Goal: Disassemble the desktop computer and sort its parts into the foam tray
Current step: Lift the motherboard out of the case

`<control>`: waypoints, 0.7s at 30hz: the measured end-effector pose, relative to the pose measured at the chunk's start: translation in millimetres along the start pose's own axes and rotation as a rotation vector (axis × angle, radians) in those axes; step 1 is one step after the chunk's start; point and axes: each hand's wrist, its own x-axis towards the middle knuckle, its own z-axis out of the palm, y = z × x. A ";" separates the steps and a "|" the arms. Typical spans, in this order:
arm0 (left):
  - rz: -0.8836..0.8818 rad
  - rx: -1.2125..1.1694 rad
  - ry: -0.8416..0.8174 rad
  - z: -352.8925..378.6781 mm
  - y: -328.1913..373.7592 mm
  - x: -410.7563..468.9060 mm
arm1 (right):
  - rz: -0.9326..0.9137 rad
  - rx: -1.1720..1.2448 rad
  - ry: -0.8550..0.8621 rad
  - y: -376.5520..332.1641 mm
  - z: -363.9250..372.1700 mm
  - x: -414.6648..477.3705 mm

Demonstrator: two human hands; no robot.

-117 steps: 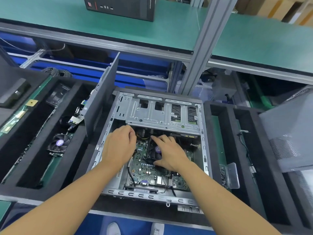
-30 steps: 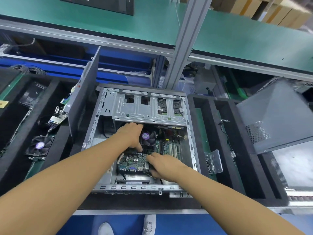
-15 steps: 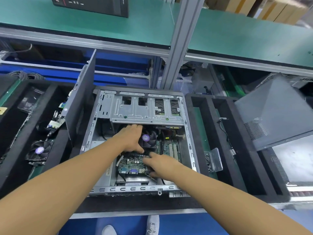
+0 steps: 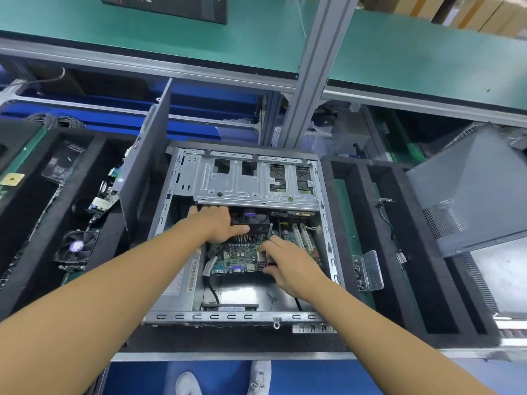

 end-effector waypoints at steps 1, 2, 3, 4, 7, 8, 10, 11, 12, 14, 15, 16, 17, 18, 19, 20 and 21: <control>0.007 -0.048 -0.033 -2.7 -4.7 -1.4 | 0.006 0.018 0.005 0.4 -0.5 -0.7; 0.019 -0.114 -0.076 -5.9 -10.1 -2.4 | 0.017 0.032 0.012 0.9 -0.9 -1.3; 0.033 -0.178 -0.117 -8.7 -15.7 -3.8 | 0.030 0.040 0.018 1.3 -1.3 -2.3; 0.045 -0.226 -0.148 -10.4 -20.8 -6.4 | 0.044 0.044 0.018 1.0 -1.4 -3.6; 0.067 -0.222 -0.184 -8.1 -28.2 -16.0 | 0.038 -0.009 -0.037 -4.8 -0.9 -6.5; 0.065 -0.197 -0.180 -6.5 -27.4 -18.8 | 0.020 -0.040 -0.068 -7.5 -1.0 -6.9; 0.032 -0.179 -0.157 -5.5 -22.9 -21.7 | -0.014 -0.085 -0.121 -11.4 -1.5 -7.2; 0.005 -0.185 -0.145 -5.7 -20.2 -22.5 | -0.021 -0.095 -0.132 -12.5 -2.4 -7.4; -0.020 -0.192 -0.138 -6.5 -17.6 -23.2 | -0.024 -0.100 -0.132 -12.9 -3.3 -7.7; -0.046 -0.204 -0.164 -6.8 -13.8 -24.3 | -0.030 -0.110 -0.124 -12.8 -4.3 -9.8; -0.046 -0.203 -0.186 -6.5 -13.2 -24.7 | -0.037 -0.123 -0.122 -12.5 -4.6 -11.1; -0.039 -0.195 -0.197 -6.4 -13.7 -25.3 | -0.047 -0.144 -0.122 -12.0 -4.6 -12.0; -0.030 -0.182 -0.198 -6.9 -14.7 -25.9 | -0.055 -0.167 -0.127 -11.9 -4.3 -12.5; -0.021 -0.172 -0.198 -7.5 -16.2 -26.4 | -0.061 -0.182 -0.134 -12.2 -3.7 -12.8; -0.010 -0.170 -0.203 -8.0 -17.9 -27.0 | -0.065 -0.181 -0.140 -12.9 -2.7 -13.2; 0.005 -0.180 -0.211 -9.0 -19.7 -27.8 | -0.068 -0.170 -0.144 -13.5 -1.9 -13.6; 0.023 -0.199 -0.221 -9.9 -21.6 -28.6 | -0.073 -0.154 -0.147 -14.2 -1.6 -14.4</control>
